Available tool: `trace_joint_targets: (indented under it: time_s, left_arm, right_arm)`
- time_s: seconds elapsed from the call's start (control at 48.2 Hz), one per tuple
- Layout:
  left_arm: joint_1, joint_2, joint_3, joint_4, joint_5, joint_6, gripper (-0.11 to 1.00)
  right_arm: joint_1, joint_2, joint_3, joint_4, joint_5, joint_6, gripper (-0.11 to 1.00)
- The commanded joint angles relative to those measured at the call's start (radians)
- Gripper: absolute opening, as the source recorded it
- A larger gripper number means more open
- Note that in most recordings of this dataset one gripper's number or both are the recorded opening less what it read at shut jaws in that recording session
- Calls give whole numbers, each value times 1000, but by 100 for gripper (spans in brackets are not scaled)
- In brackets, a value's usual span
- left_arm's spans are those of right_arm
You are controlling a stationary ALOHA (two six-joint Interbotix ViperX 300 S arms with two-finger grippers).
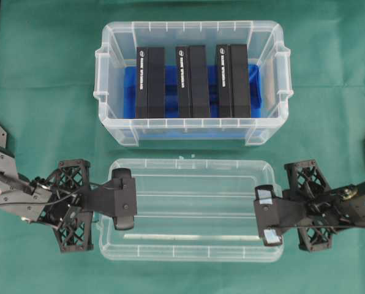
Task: Clamp the lid of the box with both arms, then lift and open it.
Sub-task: 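Lower the lid onto the table in front of the box, then open both grippers and release the lid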
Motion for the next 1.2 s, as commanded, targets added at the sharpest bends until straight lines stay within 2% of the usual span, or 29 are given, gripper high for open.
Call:
trace_joint_targets:
  time_s: [0.0, 0.436, 0.996, 1.183]
  left_arm:
    - [18, -14, -28, 29, -63, -17, 1]
    - [18, -26, -11, 28, -57, -15, 1]
    - [3, -101, 66, 18, -51, -20, 1]
    - [-6, -130, 95, 15, -43, -58, 1]
  right_arm:
    - [-21, -14, -34, -21, -58, -5, 0]
    - [-25, -29, -35, -17, -37, -5, 0]
    - [2, -137, 38, 40, 5, -5, 0]
    - [17, -166, 57, 40, 5, -3, 0]
